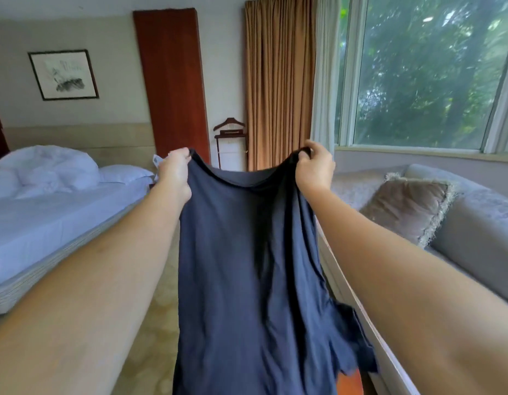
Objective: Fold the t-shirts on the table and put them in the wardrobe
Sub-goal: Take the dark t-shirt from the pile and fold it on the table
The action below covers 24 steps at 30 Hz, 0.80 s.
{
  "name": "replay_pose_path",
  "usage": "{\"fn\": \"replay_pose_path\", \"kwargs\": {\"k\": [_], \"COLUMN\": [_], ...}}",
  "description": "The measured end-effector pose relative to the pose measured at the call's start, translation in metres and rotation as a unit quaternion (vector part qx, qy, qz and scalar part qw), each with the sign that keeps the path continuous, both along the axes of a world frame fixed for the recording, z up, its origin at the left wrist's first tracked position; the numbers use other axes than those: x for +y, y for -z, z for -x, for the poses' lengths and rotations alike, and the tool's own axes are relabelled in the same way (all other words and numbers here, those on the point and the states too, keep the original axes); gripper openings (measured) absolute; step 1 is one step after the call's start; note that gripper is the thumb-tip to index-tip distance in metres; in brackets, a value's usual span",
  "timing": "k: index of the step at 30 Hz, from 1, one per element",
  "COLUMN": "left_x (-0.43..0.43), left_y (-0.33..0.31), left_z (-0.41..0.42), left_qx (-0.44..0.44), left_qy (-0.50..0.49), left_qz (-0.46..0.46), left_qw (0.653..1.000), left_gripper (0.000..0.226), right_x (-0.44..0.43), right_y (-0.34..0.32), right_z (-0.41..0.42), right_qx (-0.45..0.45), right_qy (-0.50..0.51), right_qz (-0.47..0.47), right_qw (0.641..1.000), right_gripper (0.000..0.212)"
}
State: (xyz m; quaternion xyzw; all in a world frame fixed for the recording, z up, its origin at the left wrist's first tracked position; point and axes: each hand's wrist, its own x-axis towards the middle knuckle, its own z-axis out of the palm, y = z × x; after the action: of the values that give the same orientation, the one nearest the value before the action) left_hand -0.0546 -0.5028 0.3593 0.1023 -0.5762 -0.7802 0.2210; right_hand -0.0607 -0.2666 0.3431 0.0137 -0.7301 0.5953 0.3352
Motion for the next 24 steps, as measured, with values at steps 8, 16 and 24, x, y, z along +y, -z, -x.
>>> {"fn": "replay_pose_path", "kwargs": {"k": [8,16,24], "left_x": [-0.023,-0.017,-0.023], "left_y": [-0.026,0.116,0.248], "left_z": [-0.06,-0.138,-0.182], "left_qx": [0.076,-0.149,-0.431], "left_qy": [0.033,0.02,0.215], "left_qz": [-0.001,0.119,0.426], "left_qw": [0.997,0.982,0.765], "left_gripper": [0.023,0.017,0.026], "right_x": [0.026,0.081,0.102], "right_y": [-0.041,0.09,0.219], "right_z": [-0.037,-0.093,-0.135], "right_qx": [0.076,-0.178,-0.454], "right_qy": [0.047,-0.029,-0.257], "right_qz": [-0.042,-0.224,-0.277], "right_qw": [0.995,0.958,0.807], "right_gripper": [0.036,0.036,0.022]}}
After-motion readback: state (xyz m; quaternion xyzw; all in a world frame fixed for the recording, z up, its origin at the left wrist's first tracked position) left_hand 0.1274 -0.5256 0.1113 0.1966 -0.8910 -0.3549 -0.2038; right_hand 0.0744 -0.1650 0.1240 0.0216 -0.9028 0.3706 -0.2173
